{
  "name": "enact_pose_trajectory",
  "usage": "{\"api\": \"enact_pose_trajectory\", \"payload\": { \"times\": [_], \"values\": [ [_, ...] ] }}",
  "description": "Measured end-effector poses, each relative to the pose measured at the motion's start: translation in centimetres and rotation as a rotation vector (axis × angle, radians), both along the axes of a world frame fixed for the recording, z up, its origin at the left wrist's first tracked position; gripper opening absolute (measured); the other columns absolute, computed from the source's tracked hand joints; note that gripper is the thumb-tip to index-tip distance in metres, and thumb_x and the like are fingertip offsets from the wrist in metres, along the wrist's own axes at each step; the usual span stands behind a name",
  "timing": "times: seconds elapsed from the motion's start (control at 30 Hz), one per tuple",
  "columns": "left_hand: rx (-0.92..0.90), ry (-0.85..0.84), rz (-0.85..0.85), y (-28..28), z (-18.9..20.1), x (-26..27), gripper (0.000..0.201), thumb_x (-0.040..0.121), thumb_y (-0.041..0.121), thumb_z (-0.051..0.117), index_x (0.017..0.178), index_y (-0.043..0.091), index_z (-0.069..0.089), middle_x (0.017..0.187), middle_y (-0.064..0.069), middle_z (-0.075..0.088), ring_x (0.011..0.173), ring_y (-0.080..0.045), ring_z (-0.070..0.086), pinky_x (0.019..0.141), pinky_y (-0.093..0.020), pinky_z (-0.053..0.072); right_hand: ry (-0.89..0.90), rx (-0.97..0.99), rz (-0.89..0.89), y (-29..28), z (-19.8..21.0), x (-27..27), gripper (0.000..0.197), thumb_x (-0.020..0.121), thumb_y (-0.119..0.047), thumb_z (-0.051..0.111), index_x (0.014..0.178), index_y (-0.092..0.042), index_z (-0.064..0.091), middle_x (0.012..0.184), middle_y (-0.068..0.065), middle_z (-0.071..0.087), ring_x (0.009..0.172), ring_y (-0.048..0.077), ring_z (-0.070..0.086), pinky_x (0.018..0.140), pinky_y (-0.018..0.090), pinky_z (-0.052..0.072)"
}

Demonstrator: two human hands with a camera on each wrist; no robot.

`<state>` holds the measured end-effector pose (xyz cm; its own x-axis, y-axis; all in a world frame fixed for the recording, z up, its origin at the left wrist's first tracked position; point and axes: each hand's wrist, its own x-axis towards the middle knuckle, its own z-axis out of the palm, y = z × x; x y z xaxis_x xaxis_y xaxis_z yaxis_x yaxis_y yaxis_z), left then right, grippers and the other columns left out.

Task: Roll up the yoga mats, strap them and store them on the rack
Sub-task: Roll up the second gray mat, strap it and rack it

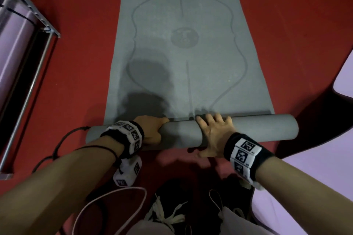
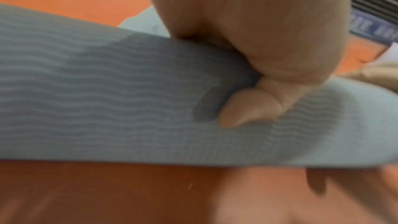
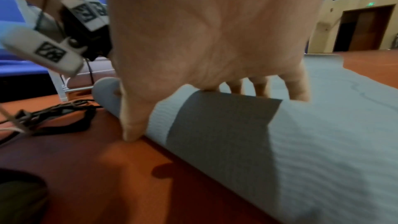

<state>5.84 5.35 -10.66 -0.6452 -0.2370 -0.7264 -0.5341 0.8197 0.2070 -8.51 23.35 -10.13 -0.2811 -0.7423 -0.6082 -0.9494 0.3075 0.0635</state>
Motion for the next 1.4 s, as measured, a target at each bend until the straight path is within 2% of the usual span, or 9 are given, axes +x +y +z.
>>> {"api": "enact_pose_trajectory", "payload": {
  "times": [0.13,0.3,0.5,0.6,0.7,0.8,1.03,1.23,1.4],
  "values": [
    [0.107,-0.054,0.091,-0.9,-0.3,-0.7,0.063,0.062,0.015,0.064,0.118,0.039,0.049,0.098,0.001,0.06,0.088,-0.022,0.057,0.072,-0.031,0.05,0.028,-0.114,-0.03,0.8,-1.3,0.5,0.119,0.069,-0.077,0.06,0.154,-0.017,0.002,0.144,0.008,0.031,0.13,0.033,0.033,0.112,0.055,0.021],
    [-0.075,0.096,0.051,-1.2,-0.7,-0.4,0.086,0.05,0.028,0.057,0.134,0.026,0.039,0.129,-0.002,0.038,0.122,-0.025,0.037,0.098,-0.04,0.035,-0.016,-0.16,-0.086,-0.3,-2.1,-0.6,0.11,0.065,-0.073,0.068,0.146,-0.016,0.02,0.138,0.005,0.041,0.127,0.031,0.039,0.109,0.052,0.023],
    [-0.452,0.501,-0.063,1.1,-1.7,3.1,0.067,0.056,0.037,0.04,0.112,0.009,0.063,0.105,-0.01,0.063,0.09,-0.033,0.059,0.077,-0.041,0.046,-0.204,-0.198,-0.153,-2.4,-1.8,-3.6,0.088,0.055,-0.067,0.077,0.116,-0.021,0.034,0.123,0.005,0.054,0.117,0.03,0.05,0.096,0.045,0.037],
    [-0.441,0.397,-0.128,1.4,-2.2,3.5,0.086,0.058,0.049,0.044,0.131,0.004,0.055,0.121,-0.013,0.062,0.103,-0.032,0.06,0.089,-0.046,0.049,-0.23,-0.192,-0.12,-2.8,-1.7,-4.2,0.088,0.057,-0.07,0.076,0.119,-0.022,0.036,0.124,0.005,0.051,0.115,0.031,0.05,0.097,0.043,0.038],
    [-0.427,0.247,-0.17,0.9,-2.3,3.0,0.111,0.057,0.06,0.056,0.149,0.006,0.027,0.142,-0.013,0.043,0.124,-0.032,0.047,0.106,-0.052,0.035,-0.196,-0.197,-0.089,-2.6,-1.7,-4.6,0.094,0.062,-0.074,0.071,0.134,-0.023,0.037,0.133,0.003,0.044,0.126,0.029,0.039,0.107,0.047,0.03],
    [-0.427,0.183,-0.217,0.0,-2.0,1.9,0.111,0.066,0.05,0.067,0.152,0.011,0.008,0.148,-0.008,0.03,0.129,-0.028,0.039,0.108,-0.046,0.032,-0.109,-0.166,-0.123,-1.7,-1.7,-4.5,0.102,0.06,-0.082,0.063,0.145,-0.036,0.027,0.14,0.0,0.039,0.132,0.03,0.034,0.111,0.056,0.022],
    [-0.433,0.163,-0.222,0.2,-1.1,1.3,0.097,0.068,0.035,0.066,0.149,0.014,0.016,0.138,-0.005,0.04,0.119,-0.026,0.048,0.096,-0.039,0.043,-0.072,-0.176,-0.184,-1.2,-1.6,-4.1,0.096,0.056,-0.063,0.075,0.133,-0.027,0.031,0.131,-0.002,0.049,0.124,0.027,0.045,0.109,0.052,0.027],
    [-0.176,-0.015,-0.282,-0.1,-0.5,1.2,0.105,0.065,0.043,0.078,0.148,0.016,0.019,0.139,-0.006,0.045,0.12,-0.029,0.053,0.096,-0.039,0.047,-0.183,-0.032,-0.232,0.3,-1.0,-3.2,0.088,0.051,-0.06,0.077,0.118,-0.025,0.033,0.122,0.002,0.057,0.119,0.026,0.051,0.099,0.042,0.036],
    [-0.013,-0.117,-0.176,-0.5,-0.3,0.5,0.098,0.062,0.036,0.084,0.142,0.025,0.029,0.134,-0.002,0.051,0.116,-0.028,0.055,0.093,-0.035,0.048,-0.039,-0.03,-0.13,1.3,-0.5,-1.1,0.104,0.064,-0.073,0.064,0.144,-0.019,0.026,0.14,0.007,0.033,0.13,0.029,0.032,0.106,0.049,0.028]
  ]
}}
